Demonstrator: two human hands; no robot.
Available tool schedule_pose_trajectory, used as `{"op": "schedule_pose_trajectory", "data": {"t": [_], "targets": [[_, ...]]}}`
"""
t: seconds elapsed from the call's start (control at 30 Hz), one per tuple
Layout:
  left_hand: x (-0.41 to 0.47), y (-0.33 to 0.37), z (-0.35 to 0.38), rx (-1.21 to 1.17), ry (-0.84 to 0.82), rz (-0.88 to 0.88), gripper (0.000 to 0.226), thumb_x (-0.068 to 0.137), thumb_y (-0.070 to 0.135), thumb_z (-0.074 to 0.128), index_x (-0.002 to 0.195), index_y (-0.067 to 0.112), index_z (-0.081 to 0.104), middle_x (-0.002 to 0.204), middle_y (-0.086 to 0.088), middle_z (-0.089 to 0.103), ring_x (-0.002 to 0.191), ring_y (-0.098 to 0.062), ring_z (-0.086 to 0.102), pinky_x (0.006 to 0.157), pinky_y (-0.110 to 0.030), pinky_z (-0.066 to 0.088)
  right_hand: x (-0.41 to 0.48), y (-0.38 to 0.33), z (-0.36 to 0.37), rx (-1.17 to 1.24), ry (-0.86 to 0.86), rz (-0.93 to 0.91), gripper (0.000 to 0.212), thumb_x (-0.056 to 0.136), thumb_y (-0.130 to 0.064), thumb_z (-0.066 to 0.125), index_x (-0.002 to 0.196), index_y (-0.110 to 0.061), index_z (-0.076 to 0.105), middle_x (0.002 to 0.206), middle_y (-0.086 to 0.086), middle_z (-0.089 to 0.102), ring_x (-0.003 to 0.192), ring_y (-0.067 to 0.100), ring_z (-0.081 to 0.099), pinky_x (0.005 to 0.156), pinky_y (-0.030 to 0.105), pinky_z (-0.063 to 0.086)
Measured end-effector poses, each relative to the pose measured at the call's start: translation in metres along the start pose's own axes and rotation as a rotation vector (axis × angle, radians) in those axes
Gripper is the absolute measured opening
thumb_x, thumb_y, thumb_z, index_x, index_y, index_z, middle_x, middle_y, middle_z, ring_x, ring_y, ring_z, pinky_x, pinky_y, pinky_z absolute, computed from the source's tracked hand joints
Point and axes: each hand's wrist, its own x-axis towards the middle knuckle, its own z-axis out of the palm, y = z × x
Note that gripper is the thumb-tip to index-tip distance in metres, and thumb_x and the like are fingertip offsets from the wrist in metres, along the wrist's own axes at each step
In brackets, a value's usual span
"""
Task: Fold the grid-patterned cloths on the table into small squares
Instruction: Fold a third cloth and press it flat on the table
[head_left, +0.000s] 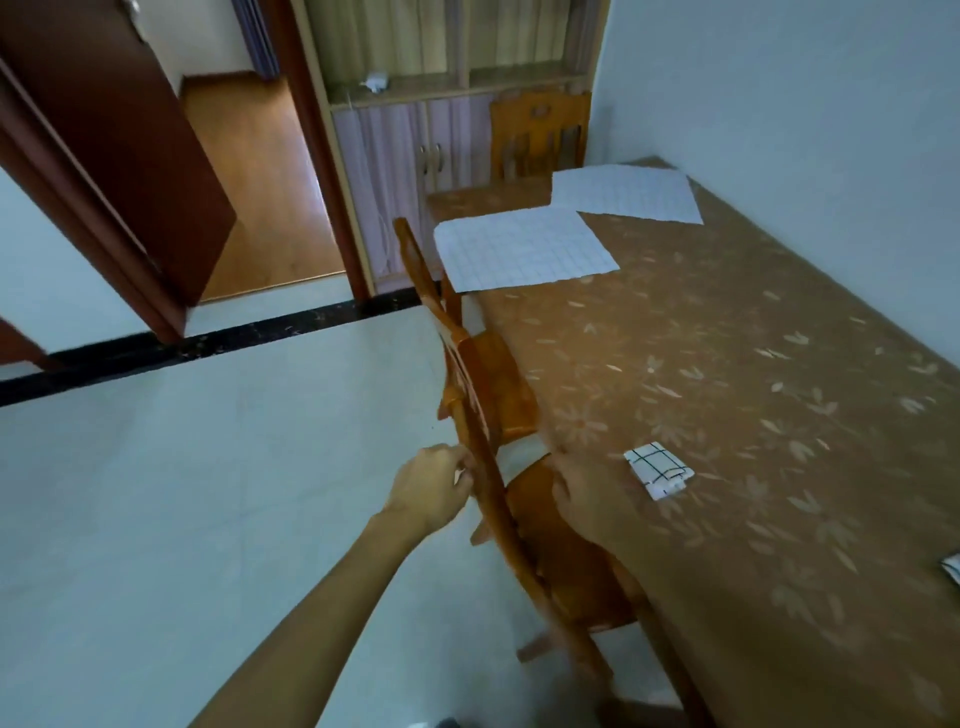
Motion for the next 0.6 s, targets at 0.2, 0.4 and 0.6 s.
{"op": "schedule_pose_trajectory", "data": {"t": [0.2, 0.4, 0.6], "targets": [[-0.026, -0.084, -0.058, -0.018, 0.047, -0.149, 0.027, 0.095, 0.021, 0.053, 0.118, 0.019, 0.068, 0.114, -0.001, 0.072, 0.105, -0.021, 0.066, 0.091, -0.035, 0.054, 0.029, -0.093, -0.015, 0.069, 0.098, -0.09, 0.031, 0.101, -0.018, 0.048, 0.128, -0.014, 0.062, 0.121, 0.001, 0.067, 0.113, 0.018, 0.063, 0.096, 0.024, 0.045], [-0.037, -0.149, -0.095, -0.056, 0.079, -0.283, 0.027, 0.096, 0.023, 0.055, 0.12, 0.02, 0.067, 0.114, 0.0, 0.071, 0.104, -0.019, 0.066, 0.091, -0.035, 0.054, 0.079, -0.171, 0.003, 0.113, 0.09, -0.217, 0.031, 0.099, -0.013, 0.052, 0.128, -0.01, 0.063, 0.123, 0.004, 0.069, 0.113, 0.017, 0.064, 0.096, 0.018, 0.043], [-0.017, -0.214, -0.126, -0.023, 0.048, -0.325, 0.027, 0.098, 0.024, 0.056, 0.122, 0.02, 0.066, 0.121, -0.001, 0.068, 0.108, -0.017, 0.064, 0.094, -0.033, 0.053, 0.137, -0.226, 0.04, 0.014, -0.05, -0.335, 0.037, 0.098, -0.025, 0.053, 0.133, -0.014, 0.059, 0.127, 0.004, 0.066, 0.111, 0.02, 0.064, 0.098, 0.035, 0.051]]}}
